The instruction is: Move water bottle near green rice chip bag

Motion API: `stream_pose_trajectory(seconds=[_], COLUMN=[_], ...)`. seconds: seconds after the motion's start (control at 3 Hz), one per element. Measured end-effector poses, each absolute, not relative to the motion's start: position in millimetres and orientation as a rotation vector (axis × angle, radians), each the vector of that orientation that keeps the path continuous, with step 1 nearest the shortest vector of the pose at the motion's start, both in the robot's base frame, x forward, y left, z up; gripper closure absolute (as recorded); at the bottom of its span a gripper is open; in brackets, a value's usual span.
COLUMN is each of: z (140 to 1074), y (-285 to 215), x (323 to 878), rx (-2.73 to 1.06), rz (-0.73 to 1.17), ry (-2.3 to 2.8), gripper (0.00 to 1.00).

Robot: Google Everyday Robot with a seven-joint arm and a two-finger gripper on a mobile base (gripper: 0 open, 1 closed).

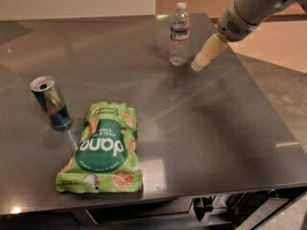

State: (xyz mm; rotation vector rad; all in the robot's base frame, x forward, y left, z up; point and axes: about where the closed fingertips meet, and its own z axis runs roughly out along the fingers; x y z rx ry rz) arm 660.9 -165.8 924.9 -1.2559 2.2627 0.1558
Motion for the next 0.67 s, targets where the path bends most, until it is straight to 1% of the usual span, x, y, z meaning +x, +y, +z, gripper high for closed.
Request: stream_pose_trajectory(seconds=[0.67], z=[915], y=[-145], x=[727], rx=[-1.133], rz=[0.215], ry=[2.269], gripper=[0.00])
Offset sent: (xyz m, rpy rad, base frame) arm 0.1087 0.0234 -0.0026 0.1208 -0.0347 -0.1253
